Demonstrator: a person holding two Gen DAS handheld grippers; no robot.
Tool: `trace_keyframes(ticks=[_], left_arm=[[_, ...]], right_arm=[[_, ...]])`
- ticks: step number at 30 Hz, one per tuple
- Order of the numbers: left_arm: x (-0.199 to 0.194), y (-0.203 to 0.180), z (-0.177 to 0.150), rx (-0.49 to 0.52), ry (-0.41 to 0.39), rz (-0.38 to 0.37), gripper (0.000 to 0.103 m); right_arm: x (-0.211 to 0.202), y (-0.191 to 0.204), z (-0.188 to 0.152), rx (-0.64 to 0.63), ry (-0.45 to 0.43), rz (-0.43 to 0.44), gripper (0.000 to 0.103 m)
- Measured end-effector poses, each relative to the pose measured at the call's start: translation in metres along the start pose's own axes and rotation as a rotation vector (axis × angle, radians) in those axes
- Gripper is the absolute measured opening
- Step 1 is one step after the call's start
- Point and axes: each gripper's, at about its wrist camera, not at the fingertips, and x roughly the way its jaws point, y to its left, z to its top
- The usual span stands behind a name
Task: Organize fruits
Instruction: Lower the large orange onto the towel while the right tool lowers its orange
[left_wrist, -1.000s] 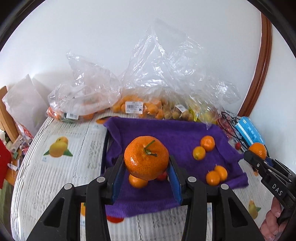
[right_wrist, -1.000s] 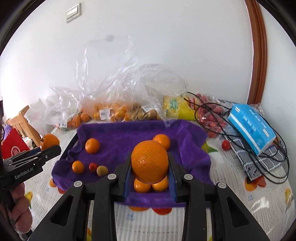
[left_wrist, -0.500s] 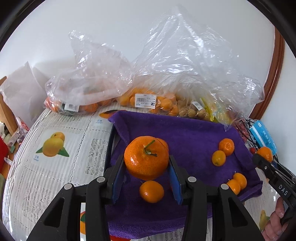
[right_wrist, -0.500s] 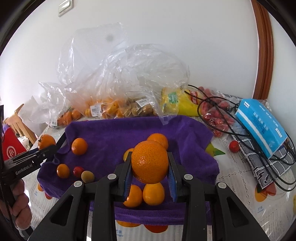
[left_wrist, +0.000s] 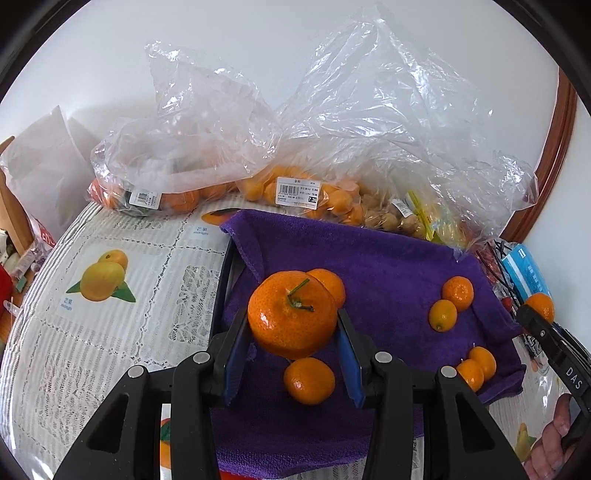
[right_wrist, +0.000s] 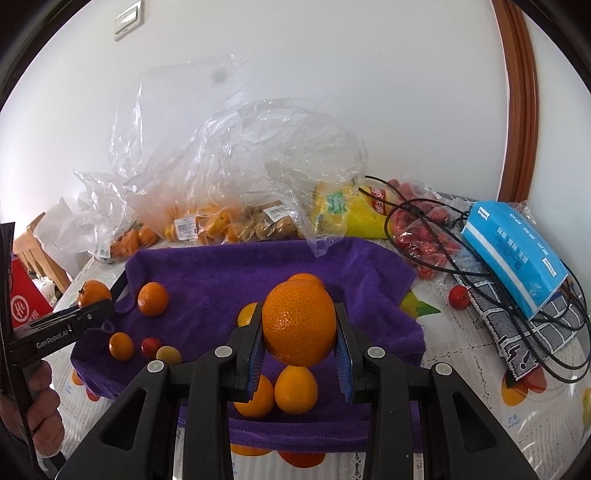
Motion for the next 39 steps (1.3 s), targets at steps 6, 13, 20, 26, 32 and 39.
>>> trace_keyframes(ticks=[6, 13, 20, 26, 32, 39], left_arm=[[-0.002, -0.002, 0.0, 0.006, -0.004, -0.007, 0.042], [-0.001, -0.003, -0.001, 0.011, -0.002, -0.012, 0.042], [0.001, -0.004, -0.003, 0.019, 0.001, -0.013, 0.042], [0.003, -0.006, -0.004, 0.029, 0.007, -0.011, 0.042], [0.005, -0.008, -0.005, 0.038, 0.014, -0.011, 0.042], [0.006, -0.015, -0.009, 0.062, 0.027, -0.024, 0.042]], right_arm=[[0.003, -0.001, -0.001, 0.004, 0.006, 0.004, 0.033], [0.009, 0.003, -0.003, -0.006, 0.028, 0.005, 0.033], [0.012, 0.006, -0.006, -0.01, 0.056, 0.012, 0.033], [0.018, 0.012, -0.009, -0.029, 0.082, 0.024, 0.033], [0.026, 0.021, -0.014, -0.069, 0.115, 0.025, 0.033], [0.033, 0.025, -0.018, -0.089, 0.149, 0.024, 0.033]])
